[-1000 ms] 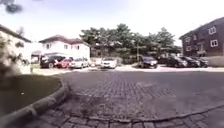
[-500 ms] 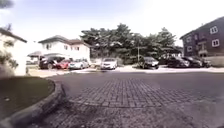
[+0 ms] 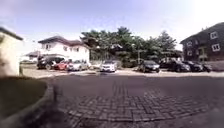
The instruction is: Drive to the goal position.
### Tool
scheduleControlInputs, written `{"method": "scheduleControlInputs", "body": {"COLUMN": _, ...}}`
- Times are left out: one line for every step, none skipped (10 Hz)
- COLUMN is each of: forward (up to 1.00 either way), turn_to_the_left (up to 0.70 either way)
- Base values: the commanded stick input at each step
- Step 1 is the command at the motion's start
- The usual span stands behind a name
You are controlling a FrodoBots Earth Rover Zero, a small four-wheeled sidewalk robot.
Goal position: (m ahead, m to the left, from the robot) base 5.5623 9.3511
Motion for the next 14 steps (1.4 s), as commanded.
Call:
{"method": "scheduleControlInputs", "body": {"forward": 0.7, "turn_to_the_left": 0.0}}
{"method": "scheduleControlInputs", "body": {"forward": 0.7, "turn_to_the_left": 0.0}}
{"method": "scheduleControlInputs", "body": {"forward": 0.7, "turn_to_the_left": 0.0}}
{"method": "scheduleControlInputs", "body": {"forward": 0.7, "turn_to_the_left": 0.0}}
{"method": "scheduleControlInputs", "body": {"forward": 0.7, "turn_to_the_left": 0.0}}
{"method": "scheduleControlInputs", "body": {"forward": 0.7, "turn_to_the_left": 0.0}}
{"method": "scheduleControlInputs", "body": {"forward": 0.7, "turn_to_the_left": 0.0}}
{"method": "scheduleControlInputs", "body": {"forward": 0.7, "turn_to_the_left": 0.0}}
{"method": "scheduleControlInputs", "body": {"forward": 0.7, "turn_to_the_left": 0.0}}
{"method": "scheduleControlInputs", "body": {"forward": 0.7, "turn_to_the_left": 0.0}}
{"method": "scheduleControlInputs", "body": {"forward": 0.7, "turn_to_the_left": 0.0}}
{"method": "scheduleControlInputs", "body": {"forward": 0.7, "turn_to_the_left": 0.0}}
{"method": "scheduleControlInputs", "body": {"forward": 0.7, "turn_to_the_left": 0.0}}
{"method": "scheduleControlInputs", "body": {"forward": 0.7, "turn_to_the_left": 0.0}}
